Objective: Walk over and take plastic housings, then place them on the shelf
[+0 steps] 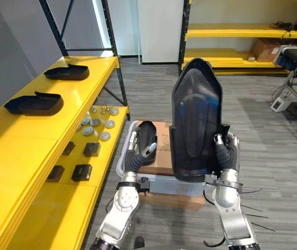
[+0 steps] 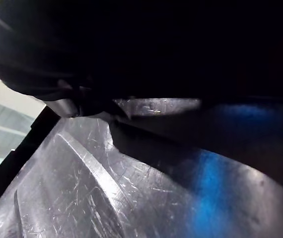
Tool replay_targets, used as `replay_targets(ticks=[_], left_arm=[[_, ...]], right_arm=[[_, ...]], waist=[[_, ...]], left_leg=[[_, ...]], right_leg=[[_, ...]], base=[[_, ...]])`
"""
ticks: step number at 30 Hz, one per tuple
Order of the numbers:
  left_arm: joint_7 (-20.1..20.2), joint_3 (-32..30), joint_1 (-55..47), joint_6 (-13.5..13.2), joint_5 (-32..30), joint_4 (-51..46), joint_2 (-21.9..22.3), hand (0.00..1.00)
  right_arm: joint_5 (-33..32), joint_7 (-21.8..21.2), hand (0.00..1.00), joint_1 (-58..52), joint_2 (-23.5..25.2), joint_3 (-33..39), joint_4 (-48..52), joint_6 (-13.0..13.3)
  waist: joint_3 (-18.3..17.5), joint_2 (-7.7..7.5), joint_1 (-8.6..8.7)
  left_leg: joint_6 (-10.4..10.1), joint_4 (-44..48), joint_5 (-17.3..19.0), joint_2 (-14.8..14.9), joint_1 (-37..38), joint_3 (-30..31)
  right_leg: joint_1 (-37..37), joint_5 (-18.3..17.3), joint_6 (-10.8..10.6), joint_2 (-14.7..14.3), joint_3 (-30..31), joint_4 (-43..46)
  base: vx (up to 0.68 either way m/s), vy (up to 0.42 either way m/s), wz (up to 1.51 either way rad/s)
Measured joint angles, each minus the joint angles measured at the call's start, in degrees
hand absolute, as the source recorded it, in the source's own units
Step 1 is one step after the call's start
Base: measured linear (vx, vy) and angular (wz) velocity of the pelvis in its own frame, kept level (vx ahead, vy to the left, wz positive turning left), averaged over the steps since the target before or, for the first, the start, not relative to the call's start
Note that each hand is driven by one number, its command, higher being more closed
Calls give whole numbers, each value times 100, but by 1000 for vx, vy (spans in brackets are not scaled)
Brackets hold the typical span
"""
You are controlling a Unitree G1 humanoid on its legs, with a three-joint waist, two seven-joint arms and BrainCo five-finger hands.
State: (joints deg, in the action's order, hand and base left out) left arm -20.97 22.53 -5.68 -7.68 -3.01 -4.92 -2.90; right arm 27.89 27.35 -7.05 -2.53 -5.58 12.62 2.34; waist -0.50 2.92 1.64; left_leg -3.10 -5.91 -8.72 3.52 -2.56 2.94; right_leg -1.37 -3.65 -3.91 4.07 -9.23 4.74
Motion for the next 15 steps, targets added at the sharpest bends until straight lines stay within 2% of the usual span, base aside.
replay_targets(ticks=[11, 15], left_arm=[[138, 342, 22, 40, -273, 168, 36, 0], [197, 550, 57, 114, -286, 547, 13, 0]], right_arm=[[-19, -14, 100, -4, 41, -228, -48, 0], [-95, -19, 100, -5, 30, -426, -56, 1]], waist=[[2, -3, -41], [1, -4, -32]], left_leg=[[-1, 0, 0, 20, -5, -3], [-8, 0, 5, 28, -1, -13]], right_leg=[[3, 1, -1, -5, -1, -21], [26, 4, 4, -5, 11, -44]], base=[[0, 0, 0], [0, 0, -1]])
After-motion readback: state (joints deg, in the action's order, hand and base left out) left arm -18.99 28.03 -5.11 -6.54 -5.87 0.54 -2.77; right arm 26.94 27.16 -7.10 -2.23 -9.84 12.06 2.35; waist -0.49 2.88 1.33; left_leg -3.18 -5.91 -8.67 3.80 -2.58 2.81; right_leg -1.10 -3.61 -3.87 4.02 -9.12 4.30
